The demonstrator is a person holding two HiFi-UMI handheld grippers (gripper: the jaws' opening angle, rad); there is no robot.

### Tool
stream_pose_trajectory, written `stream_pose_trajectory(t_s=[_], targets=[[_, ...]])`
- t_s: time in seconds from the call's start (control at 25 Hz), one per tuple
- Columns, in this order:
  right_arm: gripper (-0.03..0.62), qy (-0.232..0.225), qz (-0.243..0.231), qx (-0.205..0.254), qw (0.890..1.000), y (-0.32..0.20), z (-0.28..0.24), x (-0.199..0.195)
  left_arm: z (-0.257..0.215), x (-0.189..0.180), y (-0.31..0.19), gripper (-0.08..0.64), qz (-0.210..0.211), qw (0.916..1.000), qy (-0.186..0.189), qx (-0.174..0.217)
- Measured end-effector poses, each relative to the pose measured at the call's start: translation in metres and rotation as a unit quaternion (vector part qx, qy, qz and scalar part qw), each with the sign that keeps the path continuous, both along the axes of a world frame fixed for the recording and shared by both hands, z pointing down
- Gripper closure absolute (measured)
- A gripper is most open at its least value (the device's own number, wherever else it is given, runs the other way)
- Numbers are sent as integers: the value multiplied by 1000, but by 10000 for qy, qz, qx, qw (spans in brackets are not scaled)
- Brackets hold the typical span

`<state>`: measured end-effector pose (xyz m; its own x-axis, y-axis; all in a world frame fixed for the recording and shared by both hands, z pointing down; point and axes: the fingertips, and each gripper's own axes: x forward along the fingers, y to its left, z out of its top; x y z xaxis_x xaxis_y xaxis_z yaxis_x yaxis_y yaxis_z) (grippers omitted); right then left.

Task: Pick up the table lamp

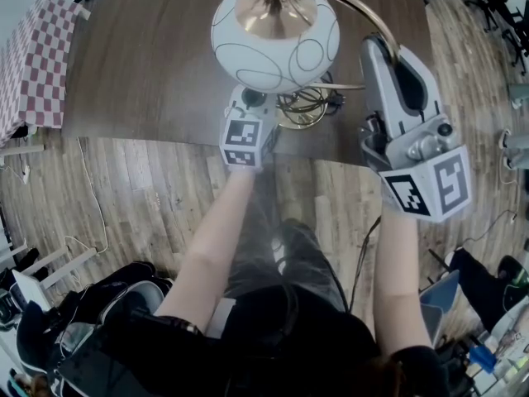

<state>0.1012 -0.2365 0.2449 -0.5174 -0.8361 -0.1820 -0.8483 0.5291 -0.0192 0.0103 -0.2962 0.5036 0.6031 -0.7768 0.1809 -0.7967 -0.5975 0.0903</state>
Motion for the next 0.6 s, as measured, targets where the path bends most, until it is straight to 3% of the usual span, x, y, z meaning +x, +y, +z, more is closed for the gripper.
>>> stream_pose_trajectory(t_s=[0.6], targets=[[586,20,-153,176,9997,1,-4,-2,2,1,-4,548,-57,10000,52,-4]])
